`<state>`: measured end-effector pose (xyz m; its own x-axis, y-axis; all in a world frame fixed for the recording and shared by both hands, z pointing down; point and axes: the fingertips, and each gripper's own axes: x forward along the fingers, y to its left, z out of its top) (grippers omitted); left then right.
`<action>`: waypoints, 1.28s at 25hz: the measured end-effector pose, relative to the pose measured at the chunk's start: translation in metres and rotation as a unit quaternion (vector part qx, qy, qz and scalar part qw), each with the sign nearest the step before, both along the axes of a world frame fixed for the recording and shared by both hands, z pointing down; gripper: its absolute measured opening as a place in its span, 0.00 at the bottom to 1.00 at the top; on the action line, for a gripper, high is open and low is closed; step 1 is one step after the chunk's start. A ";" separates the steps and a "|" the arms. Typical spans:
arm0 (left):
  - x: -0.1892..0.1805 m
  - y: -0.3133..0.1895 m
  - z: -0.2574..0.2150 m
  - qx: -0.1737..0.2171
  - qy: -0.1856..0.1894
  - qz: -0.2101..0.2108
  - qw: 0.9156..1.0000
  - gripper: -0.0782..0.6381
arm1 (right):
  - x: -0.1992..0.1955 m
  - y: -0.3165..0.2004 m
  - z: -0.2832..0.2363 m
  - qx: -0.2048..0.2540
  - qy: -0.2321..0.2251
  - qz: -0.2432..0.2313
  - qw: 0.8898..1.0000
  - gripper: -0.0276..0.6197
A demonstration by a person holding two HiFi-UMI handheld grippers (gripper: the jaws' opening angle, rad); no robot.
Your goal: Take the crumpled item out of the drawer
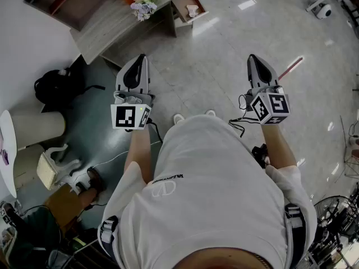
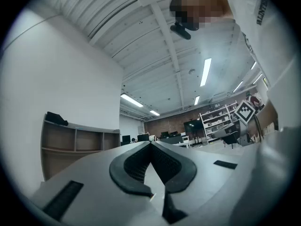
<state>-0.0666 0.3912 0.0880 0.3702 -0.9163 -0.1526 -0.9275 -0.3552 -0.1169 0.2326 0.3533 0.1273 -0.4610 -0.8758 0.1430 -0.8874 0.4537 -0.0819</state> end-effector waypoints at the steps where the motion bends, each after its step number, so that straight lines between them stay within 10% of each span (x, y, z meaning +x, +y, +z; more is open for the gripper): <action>1: 0.000 0.000 0.000 0.000 -0.001 0.001 1.000 0.11 | -0.001 0.000 0.000 0.000 -0.001 0.000 1.000 0.04; 32: -0.055 0.012 0.031 -0.025 0.026 0.048 0.998 0.11 | -0.064 0.021 0.012 -0.026 -0.026 0.034 0.999 0.05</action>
